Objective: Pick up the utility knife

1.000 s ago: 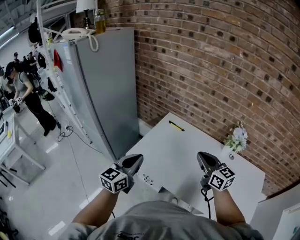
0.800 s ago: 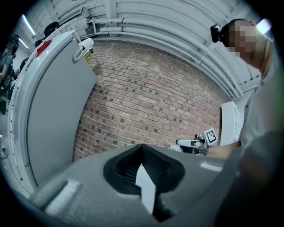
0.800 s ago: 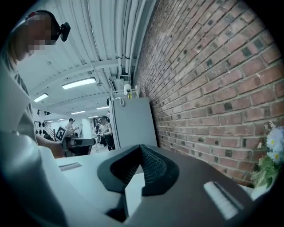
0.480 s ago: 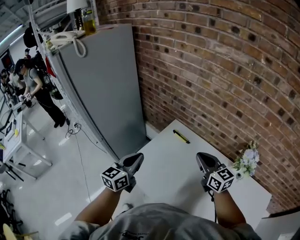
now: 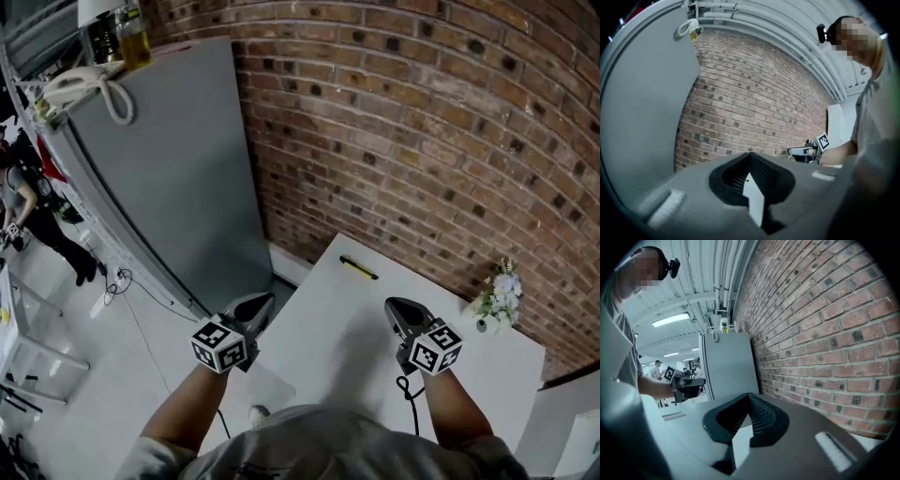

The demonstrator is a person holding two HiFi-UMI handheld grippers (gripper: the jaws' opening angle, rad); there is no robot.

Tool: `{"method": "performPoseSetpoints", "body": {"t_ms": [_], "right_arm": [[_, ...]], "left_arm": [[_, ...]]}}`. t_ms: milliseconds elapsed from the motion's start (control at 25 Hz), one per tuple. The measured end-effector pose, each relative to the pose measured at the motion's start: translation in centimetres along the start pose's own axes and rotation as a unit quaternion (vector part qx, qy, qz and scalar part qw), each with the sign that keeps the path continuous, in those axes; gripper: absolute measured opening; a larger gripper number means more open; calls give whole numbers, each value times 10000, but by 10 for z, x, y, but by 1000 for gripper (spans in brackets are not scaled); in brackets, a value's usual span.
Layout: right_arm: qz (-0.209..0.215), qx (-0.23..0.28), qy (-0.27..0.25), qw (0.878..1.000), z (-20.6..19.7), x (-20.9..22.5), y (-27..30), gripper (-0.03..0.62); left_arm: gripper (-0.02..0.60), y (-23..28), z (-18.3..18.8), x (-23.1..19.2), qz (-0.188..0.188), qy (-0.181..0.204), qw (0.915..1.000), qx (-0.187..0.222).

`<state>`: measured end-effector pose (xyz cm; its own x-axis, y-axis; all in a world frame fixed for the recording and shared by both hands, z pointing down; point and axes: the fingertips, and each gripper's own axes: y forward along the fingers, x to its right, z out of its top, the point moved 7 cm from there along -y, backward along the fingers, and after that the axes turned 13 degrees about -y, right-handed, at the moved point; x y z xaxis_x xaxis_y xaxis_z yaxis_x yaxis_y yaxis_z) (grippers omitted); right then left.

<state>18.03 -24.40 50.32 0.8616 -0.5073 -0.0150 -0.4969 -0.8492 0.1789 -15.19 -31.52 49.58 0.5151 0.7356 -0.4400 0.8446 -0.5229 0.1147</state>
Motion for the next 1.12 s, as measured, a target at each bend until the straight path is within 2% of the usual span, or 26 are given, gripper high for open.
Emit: {"method": "performPoseSetpoints", "body": {"t_ms": [200, 280, 360, 440, 520, 640, 720, 880, 1000, 1120], "right_arm": [[64, -106, -127, 9998, 7, 8, 5, 9], [67, -102, -135, 9998, 9, 12, 5, 9], [77, -86, -128, 9999, 11, 16, 4, 9], [89, -69, -125, 9999, 11, 20, 2, 9], [96, -61, -126, 9999, 9, 23, 1, 9], [105, -76, -170, 9998, 4, 29, -1, 9], [82, -116, -191, 9997, -3, 34, -3, 9], [-17, -158, -189, 9997, -18, 56, -5, 9], [-89, -184, -170, 9996, -31, 75, -4, 9], [-105, -251, -152, 9995, -48, 94, -3, 9]], "left_arm": [[0, 5, 2, 1, 101, -111, 9995, 283], [8, 7, -1, 3, 96, -143, 9995, 266], [49, 12, -2, 5, -43, -67, 9999, 121], [141, 21, 0, 7, -245, 293, 9990, -239], [204, 33, 6, 8, -339, 1031, 9913, -743], [229, 60, 19, 5, -471, 2245, 9646, -1303], [230, 83, 22, 2, -614, 2764, 9452, -1624], [233, 141, 8, -6, -956, 3407, 9053, -2351], [235, 187, -12, -12, -1245, 3848, 8662, -2935], [238, 231, -38, -22, -1499, 4111, 8311, -3434]]}}
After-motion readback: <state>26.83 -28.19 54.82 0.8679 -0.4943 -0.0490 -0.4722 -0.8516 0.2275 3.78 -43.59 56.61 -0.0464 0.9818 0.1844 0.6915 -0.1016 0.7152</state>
